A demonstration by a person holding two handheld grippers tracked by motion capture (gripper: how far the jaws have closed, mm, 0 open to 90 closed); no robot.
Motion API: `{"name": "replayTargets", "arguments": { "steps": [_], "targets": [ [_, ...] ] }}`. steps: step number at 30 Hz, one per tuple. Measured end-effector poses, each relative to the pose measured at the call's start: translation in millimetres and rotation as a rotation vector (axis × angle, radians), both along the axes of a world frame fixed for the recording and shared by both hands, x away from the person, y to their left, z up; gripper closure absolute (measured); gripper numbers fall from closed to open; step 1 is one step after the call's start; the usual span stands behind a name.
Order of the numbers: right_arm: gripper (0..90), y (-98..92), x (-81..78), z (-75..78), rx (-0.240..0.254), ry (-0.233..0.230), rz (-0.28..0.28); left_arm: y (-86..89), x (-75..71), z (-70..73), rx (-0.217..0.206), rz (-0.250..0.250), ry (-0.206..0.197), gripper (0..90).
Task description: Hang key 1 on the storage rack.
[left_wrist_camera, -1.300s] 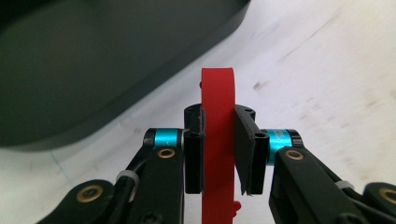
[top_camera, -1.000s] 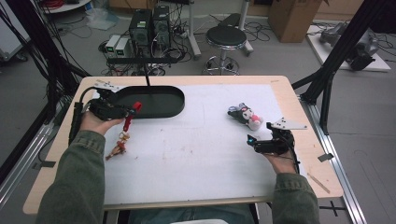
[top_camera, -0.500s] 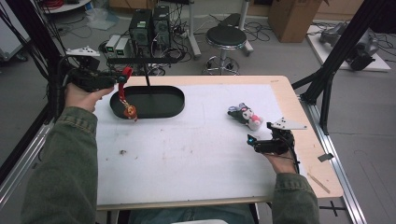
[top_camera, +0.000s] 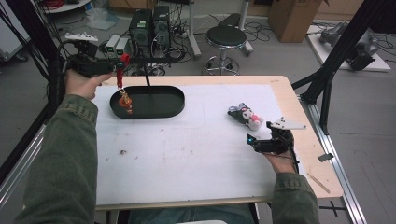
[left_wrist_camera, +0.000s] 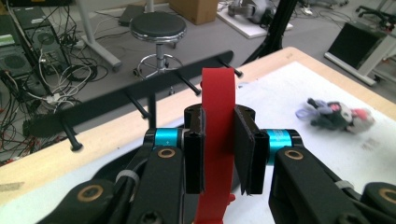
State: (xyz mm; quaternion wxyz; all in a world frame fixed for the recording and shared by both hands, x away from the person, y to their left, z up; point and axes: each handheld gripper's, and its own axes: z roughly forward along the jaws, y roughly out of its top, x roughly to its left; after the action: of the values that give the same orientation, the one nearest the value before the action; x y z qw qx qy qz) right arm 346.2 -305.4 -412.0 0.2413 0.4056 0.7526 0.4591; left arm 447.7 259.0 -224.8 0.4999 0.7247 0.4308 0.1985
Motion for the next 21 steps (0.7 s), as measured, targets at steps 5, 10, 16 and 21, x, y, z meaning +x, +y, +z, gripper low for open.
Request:
{"name": "replayTargets", "arguments": {
  "steps": [5, 10, 16, 21],
  "targets": [
    [0.6, 1.0, 0.4, 0.3, -0.003, -0.010, 0.004, 1.6, 22.4, 1.1, -0.027, 0.024, 0.007, 74.9],
    [0.6, 0.7, 1.0, -0.2, -0.005, -0.009, 0.005, 0.1, 32.6, 4.7, -0.036, 0.060, 0.010, 74.8],
    [0.6, 2.2, -2.5, 1.1, -0.007, -0.011, 0.008, 0.4, 49.3, 4.1, -0.144, 0.094, 0.012, 74.9],
    [0.5, 3.2, -2.1, 0.1, -0.019, -0.006, 0.012, -0.3, 63.3, -1.9, -0.144, 0.123, 0.013, 74.9]
  ]
}}
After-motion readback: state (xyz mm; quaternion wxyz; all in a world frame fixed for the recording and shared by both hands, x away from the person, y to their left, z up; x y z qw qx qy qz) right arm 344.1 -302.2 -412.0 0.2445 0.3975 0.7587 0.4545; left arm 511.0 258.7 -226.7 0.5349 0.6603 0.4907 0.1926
